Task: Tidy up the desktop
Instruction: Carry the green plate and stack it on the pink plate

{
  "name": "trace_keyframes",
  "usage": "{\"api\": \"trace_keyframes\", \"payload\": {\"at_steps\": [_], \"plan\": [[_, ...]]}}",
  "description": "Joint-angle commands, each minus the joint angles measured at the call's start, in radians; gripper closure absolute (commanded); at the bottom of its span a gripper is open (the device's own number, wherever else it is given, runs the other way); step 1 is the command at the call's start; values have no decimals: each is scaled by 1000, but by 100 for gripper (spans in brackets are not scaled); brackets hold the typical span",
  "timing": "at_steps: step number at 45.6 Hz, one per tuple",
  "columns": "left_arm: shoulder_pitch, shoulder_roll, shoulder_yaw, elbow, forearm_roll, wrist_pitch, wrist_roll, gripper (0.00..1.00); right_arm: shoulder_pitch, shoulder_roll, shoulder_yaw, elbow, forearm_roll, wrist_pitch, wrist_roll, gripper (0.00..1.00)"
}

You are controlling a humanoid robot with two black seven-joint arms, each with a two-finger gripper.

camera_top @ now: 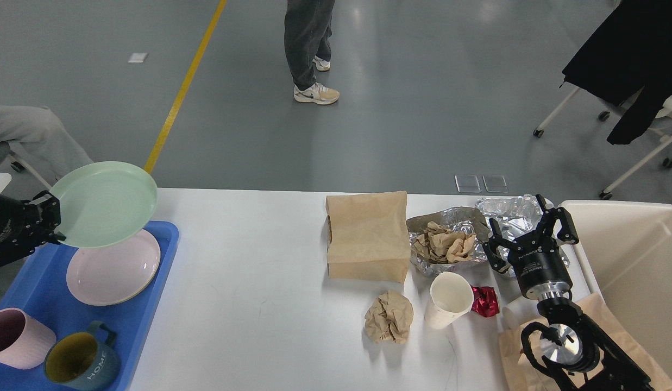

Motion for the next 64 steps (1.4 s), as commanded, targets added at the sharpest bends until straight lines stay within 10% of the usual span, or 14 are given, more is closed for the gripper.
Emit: {"api": "trace_keyframes", "payload": {"at_steps": [1, 10, 31, 49, 64], "plan": [[259, 2, -198, 252, 10, -18, 77, 100, 0, 0, 0, 0, 0, 0, 0, 0], [462, -76, -425, 441, 90, 2, 132, 100, 0, 0, 0, 0, 0, 0, 0, 0], [524, -160, -442, 450, 116, 66, 138, 98, 0, 0, 0, 0, 0, 0, 0, 0], [492, -104, -428, 384, 118, 68, 141, 20, 0, 0, 0, 0, 0, 0, 0, 0], [318, 19, -499, 320, 133, 58, 128, 4, 0, 0, 0, 0, 0, 0, 0, 0]]}}
